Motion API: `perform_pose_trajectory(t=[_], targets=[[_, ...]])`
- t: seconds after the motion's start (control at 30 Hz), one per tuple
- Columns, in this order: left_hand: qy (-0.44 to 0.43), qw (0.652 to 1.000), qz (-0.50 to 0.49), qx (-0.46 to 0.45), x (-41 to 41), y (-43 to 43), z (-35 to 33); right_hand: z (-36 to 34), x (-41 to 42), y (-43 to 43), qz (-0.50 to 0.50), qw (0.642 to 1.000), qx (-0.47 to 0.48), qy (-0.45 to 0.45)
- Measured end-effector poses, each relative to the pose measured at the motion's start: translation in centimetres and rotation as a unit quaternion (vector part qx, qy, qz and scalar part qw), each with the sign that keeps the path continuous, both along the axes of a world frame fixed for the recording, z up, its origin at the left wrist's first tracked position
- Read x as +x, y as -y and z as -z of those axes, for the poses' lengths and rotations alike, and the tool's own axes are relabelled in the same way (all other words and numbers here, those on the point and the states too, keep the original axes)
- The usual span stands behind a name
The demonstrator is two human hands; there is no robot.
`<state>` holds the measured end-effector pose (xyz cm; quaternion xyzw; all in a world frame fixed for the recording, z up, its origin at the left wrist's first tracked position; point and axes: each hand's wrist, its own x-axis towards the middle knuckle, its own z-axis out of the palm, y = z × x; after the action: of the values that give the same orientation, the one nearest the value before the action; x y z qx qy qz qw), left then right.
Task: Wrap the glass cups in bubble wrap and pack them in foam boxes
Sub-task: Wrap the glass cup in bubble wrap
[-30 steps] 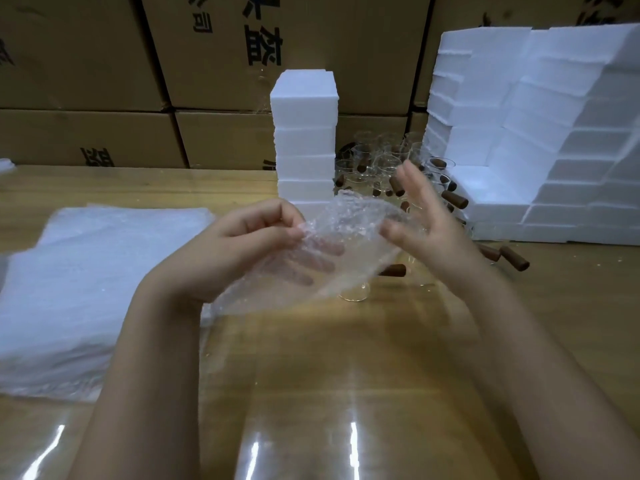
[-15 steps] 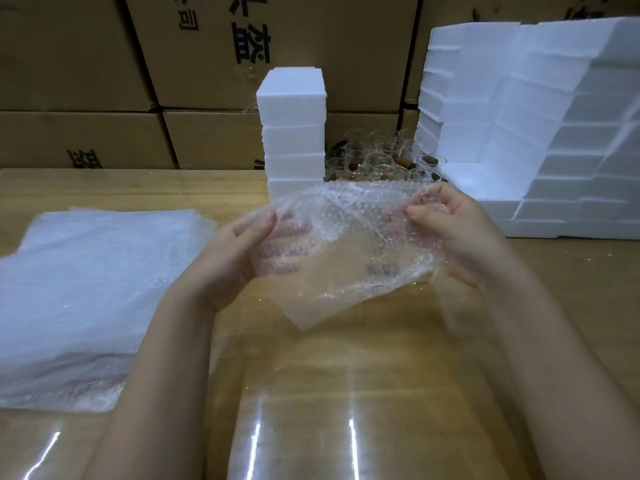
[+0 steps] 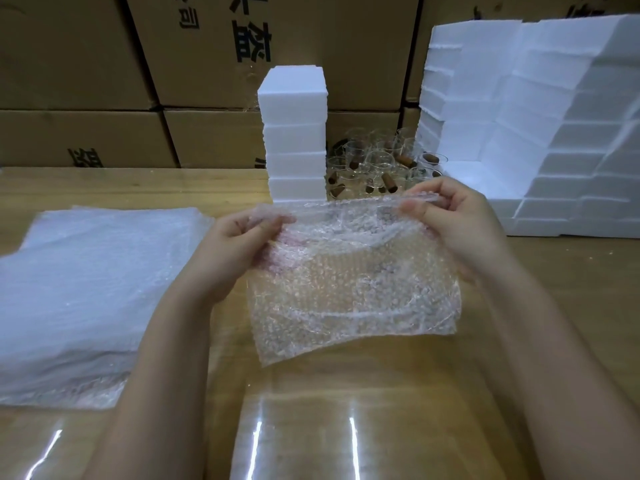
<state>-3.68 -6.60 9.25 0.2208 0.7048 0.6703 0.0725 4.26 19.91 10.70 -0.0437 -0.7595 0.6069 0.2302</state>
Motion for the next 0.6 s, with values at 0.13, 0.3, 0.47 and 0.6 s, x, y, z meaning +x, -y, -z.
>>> perform_pose_trajectory(t=[0.13,0.3,0.47,0.6], targets=[[0.007,1.0,0.011,0.008,0.3,0.2,-0.4,-0.1,0.0,0.2,0.058,0.997,0.023,-0.035],[-0.02,0.994,-0.088,0.061,0.3,-0.8,-0.6,-0.1,0.8,-1.3,-0.106,0.991,-0.035,0.078],[-0.027,0.99,-0.091,0.1,0.5,-1.1,-0.7,-0.2,1.5,-1.7,-0.158,0.977,0.077,0.123],[-0.017,0.989,-0.068,0.132,-0.3,-0.7,-0.6,-1.6,1.7,-1.0,-0.057,0.997,0.019,-0.046]])
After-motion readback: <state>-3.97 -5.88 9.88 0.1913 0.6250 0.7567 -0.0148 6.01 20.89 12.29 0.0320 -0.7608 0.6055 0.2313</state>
